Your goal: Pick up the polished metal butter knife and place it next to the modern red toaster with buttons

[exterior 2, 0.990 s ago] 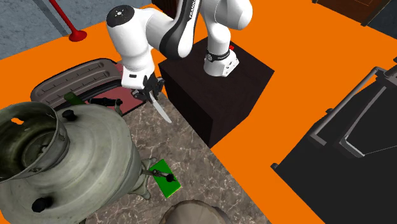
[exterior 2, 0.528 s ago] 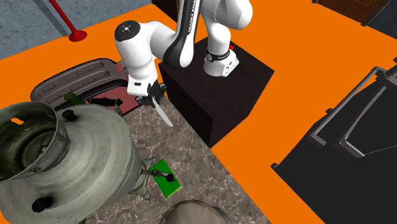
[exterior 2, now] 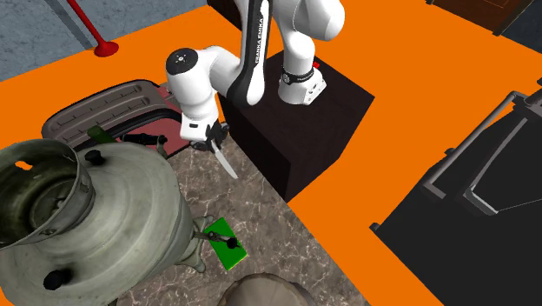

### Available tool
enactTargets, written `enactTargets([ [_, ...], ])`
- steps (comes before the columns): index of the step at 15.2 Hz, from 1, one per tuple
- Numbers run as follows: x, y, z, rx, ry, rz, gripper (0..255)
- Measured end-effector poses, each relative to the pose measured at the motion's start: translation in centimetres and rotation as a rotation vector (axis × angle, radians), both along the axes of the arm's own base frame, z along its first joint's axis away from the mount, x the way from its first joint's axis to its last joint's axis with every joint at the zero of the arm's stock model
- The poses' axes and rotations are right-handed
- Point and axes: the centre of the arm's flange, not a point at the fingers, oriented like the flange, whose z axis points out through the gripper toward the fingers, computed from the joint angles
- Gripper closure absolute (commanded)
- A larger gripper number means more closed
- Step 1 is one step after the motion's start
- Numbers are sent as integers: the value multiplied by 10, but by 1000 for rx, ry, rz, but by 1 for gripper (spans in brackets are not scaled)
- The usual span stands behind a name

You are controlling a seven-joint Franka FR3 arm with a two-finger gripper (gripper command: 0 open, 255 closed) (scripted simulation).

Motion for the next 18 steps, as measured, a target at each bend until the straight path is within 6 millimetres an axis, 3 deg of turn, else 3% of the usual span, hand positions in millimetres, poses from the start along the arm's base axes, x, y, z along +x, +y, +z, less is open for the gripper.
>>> enactTargets([
  [11, 0, 0, -57, 0, 0, 0, 255],
  [17, 0, -1, -63, 0, -1, 0, 255],
  [18, 0, -1, -63, 0, -1, 0, 0],
])
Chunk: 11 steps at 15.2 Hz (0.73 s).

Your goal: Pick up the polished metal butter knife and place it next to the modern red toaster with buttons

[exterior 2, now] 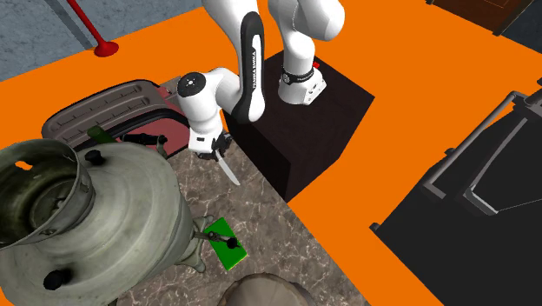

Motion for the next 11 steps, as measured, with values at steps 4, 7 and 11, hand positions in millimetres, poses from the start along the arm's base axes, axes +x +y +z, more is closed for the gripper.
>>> enactTargets([
  [4, 0, 0, 0, 0, 0, 0, 0],
  [7, 0, 0, 6, 0, 0, 0, 0],
  [11, -1, 0, 44, 0, -2, 0, 0],
])
